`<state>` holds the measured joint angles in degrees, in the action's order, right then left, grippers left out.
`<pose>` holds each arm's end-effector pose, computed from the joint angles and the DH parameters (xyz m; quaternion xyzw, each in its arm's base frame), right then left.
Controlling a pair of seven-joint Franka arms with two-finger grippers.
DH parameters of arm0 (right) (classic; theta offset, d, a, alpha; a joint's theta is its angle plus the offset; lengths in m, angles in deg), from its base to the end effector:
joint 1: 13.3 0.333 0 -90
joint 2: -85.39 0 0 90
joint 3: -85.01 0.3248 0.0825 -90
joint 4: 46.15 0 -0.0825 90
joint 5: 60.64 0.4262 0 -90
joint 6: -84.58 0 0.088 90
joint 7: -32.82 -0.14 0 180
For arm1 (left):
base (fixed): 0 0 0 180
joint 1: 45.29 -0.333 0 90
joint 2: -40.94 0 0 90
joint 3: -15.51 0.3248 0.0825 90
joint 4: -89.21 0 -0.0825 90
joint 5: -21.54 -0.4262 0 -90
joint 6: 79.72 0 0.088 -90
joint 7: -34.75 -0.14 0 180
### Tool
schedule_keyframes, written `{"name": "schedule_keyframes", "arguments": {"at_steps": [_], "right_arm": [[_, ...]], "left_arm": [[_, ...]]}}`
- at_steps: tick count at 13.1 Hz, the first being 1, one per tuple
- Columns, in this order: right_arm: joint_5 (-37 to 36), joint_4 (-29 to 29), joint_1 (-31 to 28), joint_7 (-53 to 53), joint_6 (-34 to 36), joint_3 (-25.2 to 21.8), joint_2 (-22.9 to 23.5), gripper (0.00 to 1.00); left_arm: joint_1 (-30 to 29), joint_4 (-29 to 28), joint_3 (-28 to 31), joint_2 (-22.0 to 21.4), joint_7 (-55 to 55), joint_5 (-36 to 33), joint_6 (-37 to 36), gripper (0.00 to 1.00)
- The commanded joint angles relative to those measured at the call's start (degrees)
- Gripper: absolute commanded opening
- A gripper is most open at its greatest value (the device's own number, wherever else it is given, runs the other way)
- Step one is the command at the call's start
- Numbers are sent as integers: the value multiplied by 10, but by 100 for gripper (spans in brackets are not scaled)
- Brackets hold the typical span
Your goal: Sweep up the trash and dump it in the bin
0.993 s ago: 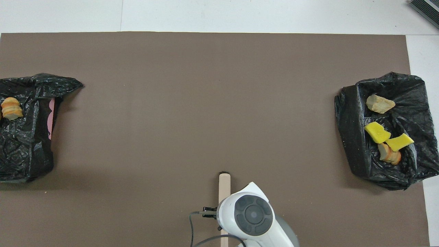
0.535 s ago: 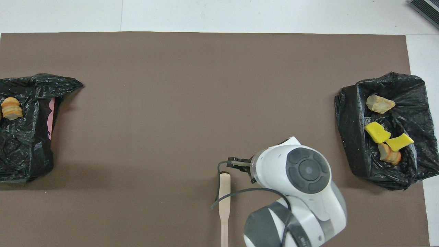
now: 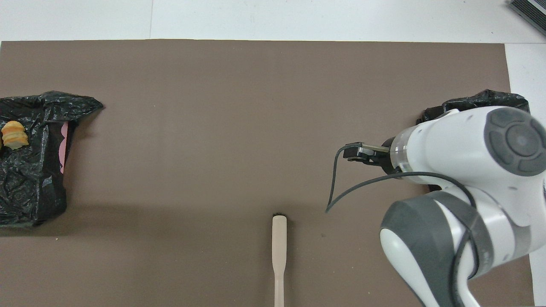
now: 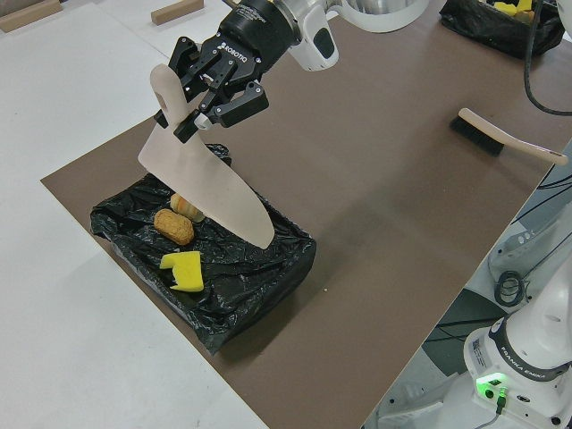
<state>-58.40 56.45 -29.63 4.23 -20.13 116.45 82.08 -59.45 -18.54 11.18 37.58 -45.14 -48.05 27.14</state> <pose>0.5768 0.1663 0.5384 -0.9917 0.1211 -0.0385 0.0198 0.5821 0.2030 0.5688 -0.5831 0.5965 0.3767 0.4030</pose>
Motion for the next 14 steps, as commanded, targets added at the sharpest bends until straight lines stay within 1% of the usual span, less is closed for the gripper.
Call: {"name": "schedule_keyframes", "arguments": {"at_steps": [1,2,3,4,6,8,9,10,12,14], "right_arm": [[-28,-81,-20,17,69,9,17,100],[-39,-105,-17,34,101,8,26,100],[-60,-124,-11,48,121,-6,33,100],[-65,-139,6,63,135,-28,36,100],[-64,-157,84,93,163,-128,36,100],[-58,-171,176,106,196,-239,32,100],[-57,-171,210,106,214,-283,30,100],[-57,-171,223,106,232,-304,28,100],[-40,-172,226,105,252,-309,24,100],[-30,-171,225,105,247,-320,14,100]], "left_arm": [[-4,-6,3,-10,15,-27,4,0],[-6,7,3,-7,15,-34,5,0],[-6,14,3,-1,16,-29,5,0],[-1,15,2,-1,19,-18,5,0],[5,14,2,-1,28,47,2,0],[6,13,1,0,37,119,-4,0],[12,11,1,-1,46,158,-10,0],[22,11,1,-1,61,214,-25,0],[28,1,1,-9,111,302,-41,0],[40,-3,1,-12,169,388,-64,0]]}}
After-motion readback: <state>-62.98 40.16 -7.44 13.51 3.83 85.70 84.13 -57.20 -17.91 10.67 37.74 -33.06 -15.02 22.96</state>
